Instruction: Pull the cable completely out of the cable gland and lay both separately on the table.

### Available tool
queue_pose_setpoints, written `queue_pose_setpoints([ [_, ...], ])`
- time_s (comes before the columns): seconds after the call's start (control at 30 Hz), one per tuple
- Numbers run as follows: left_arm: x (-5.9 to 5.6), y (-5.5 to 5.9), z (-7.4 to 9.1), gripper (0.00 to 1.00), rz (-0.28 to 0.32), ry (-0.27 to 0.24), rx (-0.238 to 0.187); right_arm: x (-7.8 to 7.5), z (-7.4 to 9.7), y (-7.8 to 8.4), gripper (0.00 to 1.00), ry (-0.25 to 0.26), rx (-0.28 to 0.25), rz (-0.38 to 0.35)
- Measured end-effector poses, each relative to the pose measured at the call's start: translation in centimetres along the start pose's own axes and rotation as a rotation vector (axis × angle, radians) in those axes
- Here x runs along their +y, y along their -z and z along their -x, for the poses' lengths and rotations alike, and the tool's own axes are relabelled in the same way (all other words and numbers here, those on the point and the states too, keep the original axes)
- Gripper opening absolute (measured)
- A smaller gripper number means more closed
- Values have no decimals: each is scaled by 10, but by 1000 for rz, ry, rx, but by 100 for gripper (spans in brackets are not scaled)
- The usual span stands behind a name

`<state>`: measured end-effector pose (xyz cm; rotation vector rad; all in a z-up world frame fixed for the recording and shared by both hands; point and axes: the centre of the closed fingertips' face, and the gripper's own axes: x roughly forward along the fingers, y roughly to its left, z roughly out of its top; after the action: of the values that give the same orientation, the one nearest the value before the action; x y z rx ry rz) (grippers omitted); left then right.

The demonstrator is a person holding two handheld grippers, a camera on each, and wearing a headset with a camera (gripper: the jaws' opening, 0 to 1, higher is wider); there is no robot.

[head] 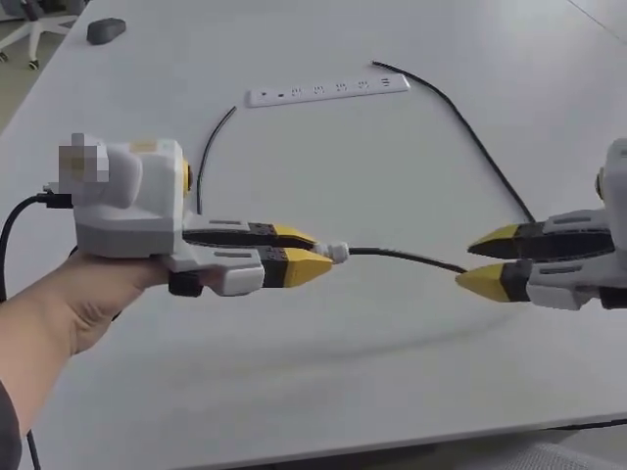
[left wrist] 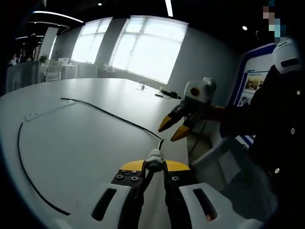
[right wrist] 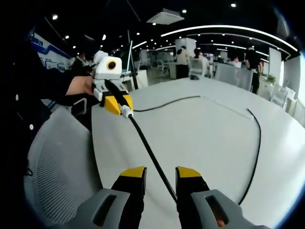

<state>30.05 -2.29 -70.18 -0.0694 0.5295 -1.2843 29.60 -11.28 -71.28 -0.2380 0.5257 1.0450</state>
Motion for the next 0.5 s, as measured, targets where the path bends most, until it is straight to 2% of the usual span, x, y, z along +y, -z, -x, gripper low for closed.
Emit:
queue_pose_setpoints([
  [0.07,-1,0,0,15,-1,2,1,12,-4,-14,17,-44,-13,51],
  [0.2,-4,2,-2,15,-2,8,7,25,-18,-39,15,-73,-20,153],
  [0.27,-4,2,-3,15,-5,11,9,31,-25,-45,13,-96,-12,173],
  [0.37,-6,1,-3,15,-7,13,9,39,-35,-45,11,-128,24,244],
  [0.47,-7,0,-3,15,-8,15,10,45,-43,-44,10,-148,41,264],
  [0.5,-7,0,-3,15,-9,15,8,45,-45,-42,10,-146,59,292],
])
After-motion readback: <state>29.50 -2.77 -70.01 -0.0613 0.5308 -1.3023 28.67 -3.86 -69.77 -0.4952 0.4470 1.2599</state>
